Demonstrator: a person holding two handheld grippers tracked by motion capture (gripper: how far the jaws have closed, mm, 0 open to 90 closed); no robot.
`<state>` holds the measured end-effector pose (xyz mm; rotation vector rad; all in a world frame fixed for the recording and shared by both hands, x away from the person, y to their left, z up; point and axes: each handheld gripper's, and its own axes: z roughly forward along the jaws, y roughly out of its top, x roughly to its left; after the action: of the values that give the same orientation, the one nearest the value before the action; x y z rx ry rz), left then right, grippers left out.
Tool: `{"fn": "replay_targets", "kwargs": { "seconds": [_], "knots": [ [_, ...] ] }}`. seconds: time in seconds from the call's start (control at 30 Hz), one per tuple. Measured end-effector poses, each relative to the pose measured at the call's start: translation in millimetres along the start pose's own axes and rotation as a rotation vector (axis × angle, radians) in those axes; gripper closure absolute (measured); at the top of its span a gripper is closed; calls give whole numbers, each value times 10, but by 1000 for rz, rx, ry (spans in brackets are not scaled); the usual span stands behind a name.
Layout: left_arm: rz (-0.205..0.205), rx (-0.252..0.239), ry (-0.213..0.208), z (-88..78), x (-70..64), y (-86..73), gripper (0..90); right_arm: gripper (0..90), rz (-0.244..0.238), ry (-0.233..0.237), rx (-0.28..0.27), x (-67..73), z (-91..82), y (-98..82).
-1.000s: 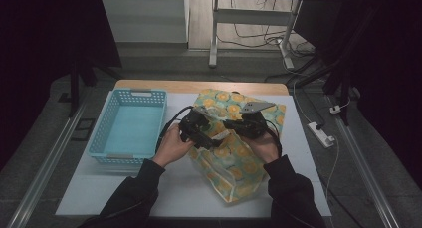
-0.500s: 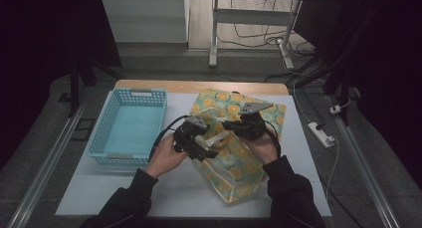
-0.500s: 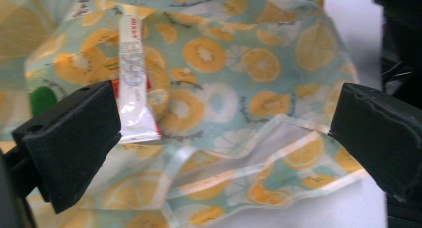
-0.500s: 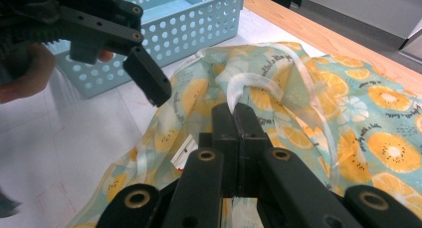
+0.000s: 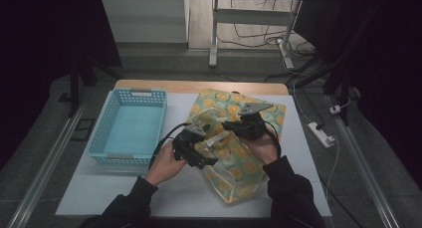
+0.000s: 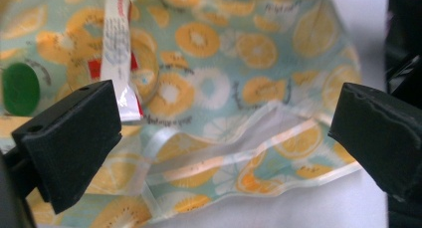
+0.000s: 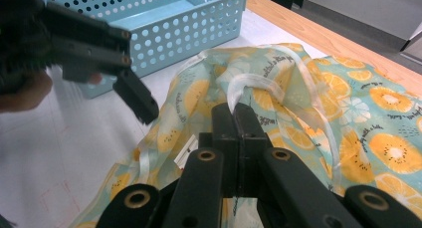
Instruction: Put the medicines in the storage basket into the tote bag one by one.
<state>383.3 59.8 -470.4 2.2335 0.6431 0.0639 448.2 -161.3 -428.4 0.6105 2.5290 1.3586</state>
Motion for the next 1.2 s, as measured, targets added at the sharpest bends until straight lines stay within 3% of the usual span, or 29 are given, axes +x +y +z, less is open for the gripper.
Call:
{"fn": "replay_targets", "kwargs": {
  "seconds": [0.27, 0.93, 1.2],
  "knots": [
    [28, 27, 17, 114, -48, -23, 0, 898, 4, -1, -2, -5, -10, -1],
    [65, 40, -23, 324, -183, -37, 12, 897, -3, 3, 8, 20, 22, -5],
    [75, 67, -11, 459, -200, -70, 13, 897, -7, 7, 13, 31, 26, -5]
  ]
}}
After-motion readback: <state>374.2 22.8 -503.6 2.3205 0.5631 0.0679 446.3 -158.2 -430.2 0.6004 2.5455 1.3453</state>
